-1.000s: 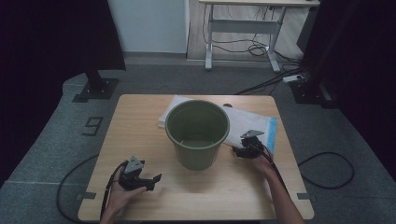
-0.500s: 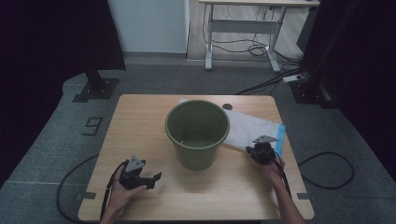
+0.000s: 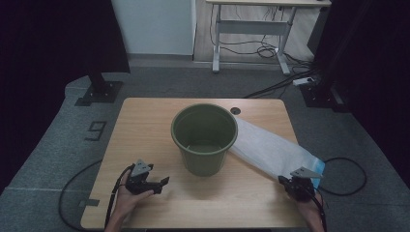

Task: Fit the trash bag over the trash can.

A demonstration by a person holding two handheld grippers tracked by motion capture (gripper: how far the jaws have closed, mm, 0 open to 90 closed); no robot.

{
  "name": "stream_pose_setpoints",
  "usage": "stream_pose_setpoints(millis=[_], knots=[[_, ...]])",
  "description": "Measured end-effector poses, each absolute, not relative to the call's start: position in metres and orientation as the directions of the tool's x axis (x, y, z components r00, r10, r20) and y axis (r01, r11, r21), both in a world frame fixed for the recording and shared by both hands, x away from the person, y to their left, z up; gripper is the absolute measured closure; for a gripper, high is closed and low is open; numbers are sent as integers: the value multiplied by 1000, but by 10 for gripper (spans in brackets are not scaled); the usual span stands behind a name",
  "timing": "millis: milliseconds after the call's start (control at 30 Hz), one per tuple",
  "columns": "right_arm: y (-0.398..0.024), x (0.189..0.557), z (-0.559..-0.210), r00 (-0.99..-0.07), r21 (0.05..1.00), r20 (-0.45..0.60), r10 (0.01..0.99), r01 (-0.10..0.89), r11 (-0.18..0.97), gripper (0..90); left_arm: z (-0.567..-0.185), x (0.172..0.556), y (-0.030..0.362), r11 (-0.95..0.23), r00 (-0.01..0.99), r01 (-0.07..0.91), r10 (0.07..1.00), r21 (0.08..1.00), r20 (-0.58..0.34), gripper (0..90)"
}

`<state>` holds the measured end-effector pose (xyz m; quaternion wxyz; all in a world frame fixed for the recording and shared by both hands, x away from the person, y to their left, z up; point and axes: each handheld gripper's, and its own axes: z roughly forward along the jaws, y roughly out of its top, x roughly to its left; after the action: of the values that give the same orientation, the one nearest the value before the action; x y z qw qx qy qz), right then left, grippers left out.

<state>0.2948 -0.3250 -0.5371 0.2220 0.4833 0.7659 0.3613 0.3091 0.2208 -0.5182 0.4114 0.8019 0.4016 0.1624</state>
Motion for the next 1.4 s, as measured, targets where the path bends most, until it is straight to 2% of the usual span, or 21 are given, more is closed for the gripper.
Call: stream_pose_setpoints(millis=[167, 267, 367, 500, 633, 800, 1100, 1167, 1233, 1400], knots=[[-330, 286, -540, -425, 761, 7, 905, 590, 271, 870, -518, 309, 222, -338, 621, 511, 781, 791, -68, 141], [-323, 287, -538, -424, 761, -18, 905, 582, 288, 701, -518, 309, 223, -334, 618, 511, 783, 792, -69, 142], [-312, 290, -533, -444, 781, -33, 895, 547, 300, 608, -517, 309, 224, -329, 613, 514, 787, 793, -71, 142], [-293, 304, -523, -481, 800, -16, 876, 519, 300, 524, -517, 309, 223, -327, 610, 514, 789, 793, -70, 142], [-277, 317, -519, -509, 813, -2, 861, 501, 298, 488, -517, 308, 223, -323, 611, 513, 789, 795, -73, 142], [-246, 351, -523, -490, 820, -14, 871, 493, 291, 399, -517, 309, 223, -326, 609, 517, 790, 791, -73, 142], [-218, 382, -524, -525, 831, -9, 851, 470, 298, 354, -519, 310, 225, -323, 608, 523, 790, 789, -79, 143], [-210, 390, -525, -535, 830, 19, 845, 479, 285, 347, -517, 310, 225, -306, 609, 524, 787, 795, -99, 144], [-201, 393, -526, -543, 828, -5, 839, 468, 308, 346, -516, 310, 221, -342, 606, 512, 794, 788, -49, 144], [-185, 406, -527, -542, 830, -40, 839, 450, 330, 372, -516, 308, 215, -372, 621, 506, 783, 778, -30, 144]])
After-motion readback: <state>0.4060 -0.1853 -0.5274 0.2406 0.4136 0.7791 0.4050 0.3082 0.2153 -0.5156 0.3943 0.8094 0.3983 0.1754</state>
